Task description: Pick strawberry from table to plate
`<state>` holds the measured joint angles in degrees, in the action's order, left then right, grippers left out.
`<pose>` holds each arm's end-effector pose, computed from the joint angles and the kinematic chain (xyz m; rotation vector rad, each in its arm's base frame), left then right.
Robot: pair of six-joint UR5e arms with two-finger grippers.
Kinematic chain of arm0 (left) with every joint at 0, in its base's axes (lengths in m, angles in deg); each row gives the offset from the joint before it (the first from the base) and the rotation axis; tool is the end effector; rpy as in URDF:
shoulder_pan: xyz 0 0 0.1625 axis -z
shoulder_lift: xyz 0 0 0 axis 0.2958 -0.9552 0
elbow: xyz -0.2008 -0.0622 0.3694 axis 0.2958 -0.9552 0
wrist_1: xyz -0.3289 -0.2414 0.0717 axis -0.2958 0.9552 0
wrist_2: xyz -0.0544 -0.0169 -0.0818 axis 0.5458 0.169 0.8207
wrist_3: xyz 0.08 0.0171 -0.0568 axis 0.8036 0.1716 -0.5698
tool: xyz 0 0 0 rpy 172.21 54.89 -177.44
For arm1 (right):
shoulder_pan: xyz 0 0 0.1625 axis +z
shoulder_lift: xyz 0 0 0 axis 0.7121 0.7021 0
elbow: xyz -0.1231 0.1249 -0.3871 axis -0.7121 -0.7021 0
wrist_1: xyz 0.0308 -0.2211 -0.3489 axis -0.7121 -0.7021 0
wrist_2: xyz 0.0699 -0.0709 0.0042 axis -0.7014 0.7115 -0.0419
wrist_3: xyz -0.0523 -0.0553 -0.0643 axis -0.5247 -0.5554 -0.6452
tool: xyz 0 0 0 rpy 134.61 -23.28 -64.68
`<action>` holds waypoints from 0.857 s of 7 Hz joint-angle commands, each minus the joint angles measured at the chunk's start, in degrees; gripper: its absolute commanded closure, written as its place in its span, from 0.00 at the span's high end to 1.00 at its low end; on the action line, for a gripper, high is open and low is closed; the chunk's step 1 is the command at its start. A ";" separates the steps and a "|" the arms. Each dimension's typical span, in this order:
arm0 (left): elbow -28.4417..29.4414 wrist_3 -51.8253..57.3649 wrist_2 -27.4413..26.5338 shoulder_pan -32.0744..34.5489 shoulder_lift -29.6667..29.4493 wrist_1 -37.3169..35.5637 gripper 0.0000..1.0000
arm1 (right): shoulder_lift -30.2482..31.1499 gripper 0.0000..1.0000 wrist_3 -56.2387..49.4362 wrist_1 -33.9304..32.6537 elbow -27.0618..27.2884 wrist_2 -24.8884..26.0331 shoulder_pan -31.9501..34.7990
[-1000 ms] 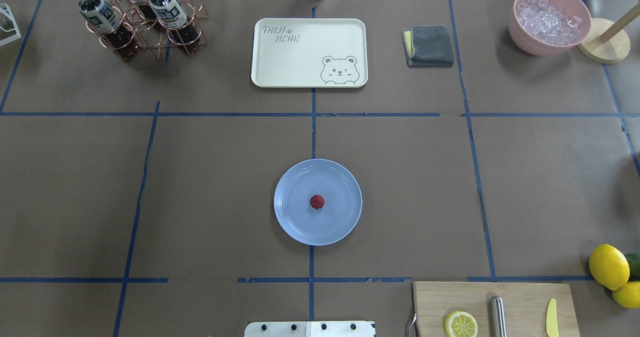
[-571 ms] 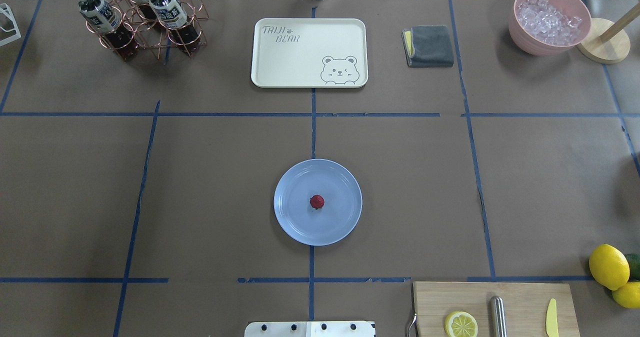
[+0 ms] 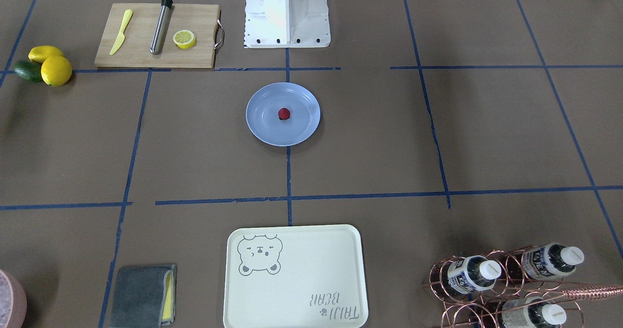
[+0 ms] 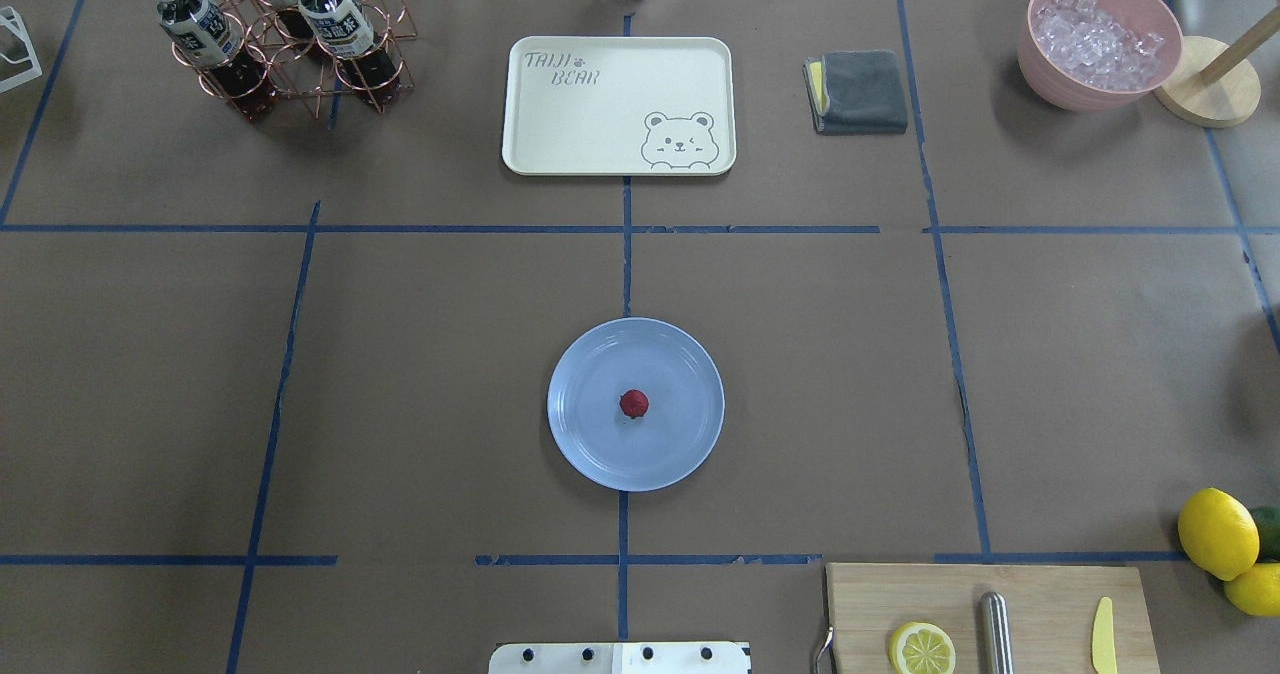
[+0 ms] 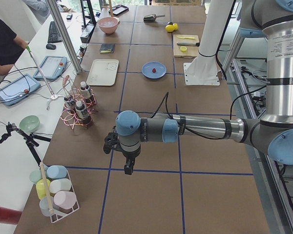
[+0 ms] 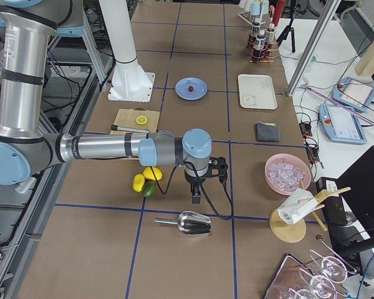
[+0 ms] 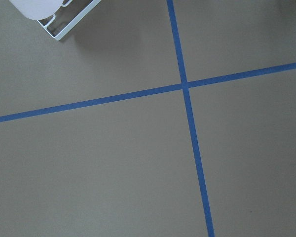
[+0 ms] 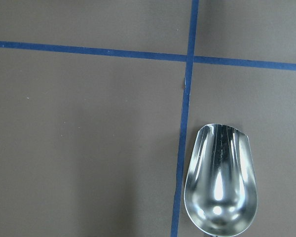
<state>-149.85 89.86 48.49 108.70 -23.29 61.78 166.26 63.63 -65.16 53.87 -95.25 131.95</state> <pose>-0.0754 -0.4420 0.6315 0.0617 0.7704 0.1103 0.0369 -0.4206 0.6087 0.0449 -0.7961 -0.0636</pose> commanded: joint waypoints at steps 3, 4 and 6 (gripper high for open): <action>-1.75 0.02 0.22 0.00 1.47 -2.24 1.00 | 0.00 1.00 0.13 -0.16 -0.04 -0.40 -0.14; -2.10 1.41 0.22 0.00 1.81 -2.60 1.00 | 0.00 1.00 0.13 -0.16 -0.04 -0.40 -0.32; -1.93 3.62 0.22 0.00 2.08 -3.74 1.00 | 0.00 1.00 0.04 0.02 -0.04 0.30 -1.37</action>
<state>-151.77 92.68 48.71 108.70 -21.26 58.69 166.26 63.74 -65.23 53.83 -95.29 130.95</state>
